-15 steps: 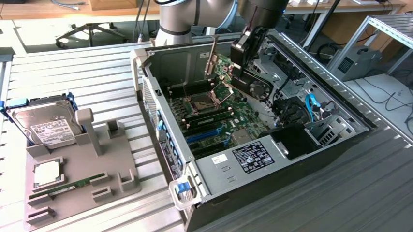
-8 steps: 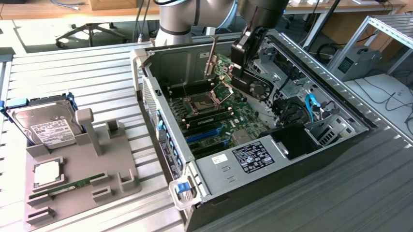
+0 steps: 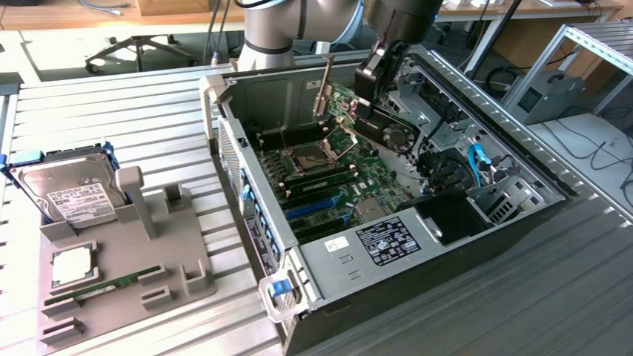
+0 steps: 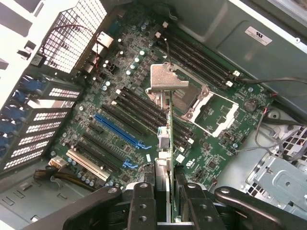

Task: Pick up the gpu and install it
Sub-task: 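Insert the gpu into the slot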

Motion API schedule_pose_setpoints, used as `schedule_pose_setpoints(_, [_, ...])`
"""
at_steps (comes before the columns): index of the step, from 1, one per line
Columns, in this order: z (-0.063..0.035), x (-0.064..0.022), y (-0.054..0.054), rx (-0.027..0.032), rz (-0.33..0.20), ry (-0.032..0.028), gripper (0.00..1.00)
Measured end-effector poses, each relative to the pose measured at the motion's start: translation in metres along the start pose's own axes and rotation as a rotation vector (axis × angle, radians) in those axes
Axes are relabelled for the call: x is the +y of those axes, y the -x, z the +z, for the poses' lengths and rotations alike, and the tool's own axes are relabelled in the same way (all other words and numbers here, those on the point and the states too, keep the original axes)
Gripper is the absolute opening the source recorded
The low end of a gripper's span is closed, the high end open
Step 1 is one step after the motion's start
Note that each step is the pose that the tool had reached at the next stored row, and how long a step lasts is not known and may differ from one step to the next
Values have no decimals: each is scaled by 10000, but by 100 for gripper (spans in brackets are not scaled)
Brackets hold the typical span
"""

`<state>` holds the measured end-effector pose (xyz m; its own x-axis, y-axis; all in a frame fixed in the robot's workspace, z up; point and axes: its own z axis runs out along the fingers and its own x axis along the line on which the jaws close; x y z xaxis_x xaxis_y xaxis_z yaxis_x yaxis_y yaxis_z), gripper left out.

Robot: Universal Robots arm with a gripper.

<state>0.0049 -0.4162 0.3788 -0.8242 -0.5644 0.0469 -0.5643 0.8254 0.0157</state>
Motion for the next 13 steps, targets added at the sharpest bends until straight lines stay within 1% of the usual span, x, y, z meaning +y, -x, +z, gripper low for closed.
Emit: schedule_pose_setpoints(13, [0,0,0,4,-271,-12,27])
